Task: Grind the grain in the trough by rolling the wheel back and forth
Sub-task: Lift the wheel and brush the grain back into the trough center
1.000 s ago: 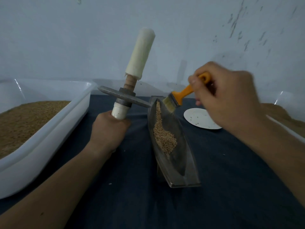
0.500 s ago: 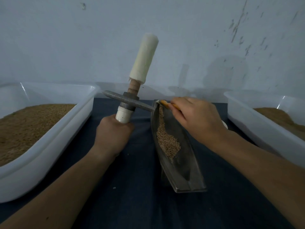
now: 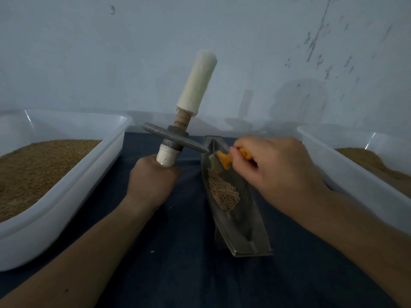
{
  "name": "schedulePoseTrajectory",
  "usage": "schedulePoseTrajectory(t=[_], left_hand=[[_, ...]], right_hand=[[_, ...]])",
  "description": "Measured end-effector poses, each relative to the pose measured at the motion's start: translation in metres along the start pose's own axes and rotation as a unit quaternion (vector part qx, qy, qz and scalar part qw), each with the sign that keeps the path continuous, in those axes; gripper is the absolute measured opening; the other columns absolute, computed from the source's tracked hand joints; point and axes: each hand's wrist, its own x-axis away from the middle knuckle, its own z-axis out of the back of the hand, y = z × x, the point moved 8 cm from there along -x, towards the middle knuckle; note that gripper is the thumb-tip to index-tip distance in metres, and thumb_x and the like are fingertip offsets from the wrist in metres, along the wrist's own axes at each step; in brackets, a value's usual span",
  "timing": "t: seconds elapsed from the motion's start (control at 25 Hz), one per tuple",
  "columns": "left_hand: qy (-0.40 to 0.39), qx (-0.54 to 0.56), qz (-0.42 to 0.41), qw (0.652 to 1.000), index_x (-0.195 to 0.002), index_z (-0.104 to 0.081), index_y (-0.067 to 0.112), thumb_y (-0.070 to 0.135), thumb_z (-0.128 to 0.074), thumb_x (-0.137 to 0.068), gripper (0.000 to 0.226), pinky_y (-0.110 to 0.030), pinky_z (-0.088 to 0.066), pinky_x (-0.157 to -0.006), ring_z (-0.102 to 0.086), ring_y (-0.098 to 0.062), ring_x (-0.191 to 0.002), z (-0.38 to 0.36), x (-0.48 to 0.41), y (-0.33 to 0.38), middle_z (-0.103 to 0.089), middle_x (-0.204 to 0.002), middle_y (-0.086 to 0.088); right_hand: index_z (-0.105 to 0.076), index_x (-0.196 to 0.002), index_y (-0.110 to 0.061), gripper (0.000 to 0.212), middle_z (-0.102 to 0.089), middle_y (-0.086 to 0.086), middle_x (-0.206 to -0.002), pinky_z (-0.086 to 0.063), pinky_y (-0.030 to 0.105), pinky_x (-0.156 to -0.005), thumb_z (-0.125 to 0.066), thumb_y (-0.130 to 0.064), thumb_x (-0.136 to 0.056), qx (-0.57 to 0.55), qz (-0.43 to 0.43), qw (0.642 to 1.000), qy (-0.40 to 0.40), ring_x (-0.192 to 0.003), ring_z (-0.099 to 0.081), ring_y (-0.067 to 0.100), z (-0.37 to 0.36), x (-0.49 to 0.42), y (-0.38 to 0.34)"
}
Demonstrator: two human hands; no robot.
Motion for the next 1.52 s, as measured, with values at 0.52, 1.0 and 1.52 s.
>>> schedulePoseTrajectory(t=[0.52, 1.0, 1.52], left_hand=[[-0.008, 0.017, 0.007, 1.000, -0.064, -0.059, 0.020, 0.021, -0.069, -0.070, 0.012, -0.028, -0.039, -0.045, -0.053, -0.013, -0.050, 0.001, 0.001, 0.001, -0.057, -0.051, 0.005], [-0.009, 0.009, -0.001, 1.000, -0.066, -0.060, 0.020, 0.020, -0.070, -0.070, 0.012, -0.029, -0.040, -0.050, -0.055, -0.017, -0.053, -0.001, 0.000, 0.000, -0.060, -0.056, 0.002], [-0.008, 0.009, -0.002, 1.000, -0.064, -0.059, 0.018, 0.017, -0.072, -0.071, 0.014, -0.031, -0.040, -0.048, -0.054, -0.017, -0.051, -0.001, 0.000, 0.001, -0.060, -0.053, 0.000]], right_hand=[[-0.063, -0.080, -0.016, 0.036, -0.051, -0.008, -0.061, -0.043, 0.036, -0.050, -0.044, -0.033, -0.105, -0.002, 0.022, 0.993, -0.112, -0.052, -0.049, 0.011, -0.011, 0.012, -0.009], [-0.067, -0.094, -0.018, 0.031, -0.060, -0.009, -0.075, -0.045, 0.033, -0.063, -0.046, -0.038, -0.104, -0.025, 0.006, 0.993, -0.114, -0.067, -0.055, 0.009, -0.012, 0.016, 0.008], [-0.071, -0.110, -0.025, 0.017, -0.068, -0.012, -0.076, -0.054, 0.022, -0.063, -0.057, -0.033, -0.105, -0.149, -0.102, 0.980, 0.082, -0.071, -0.069, 0.008, 0.042, 0.058, 0.052]])
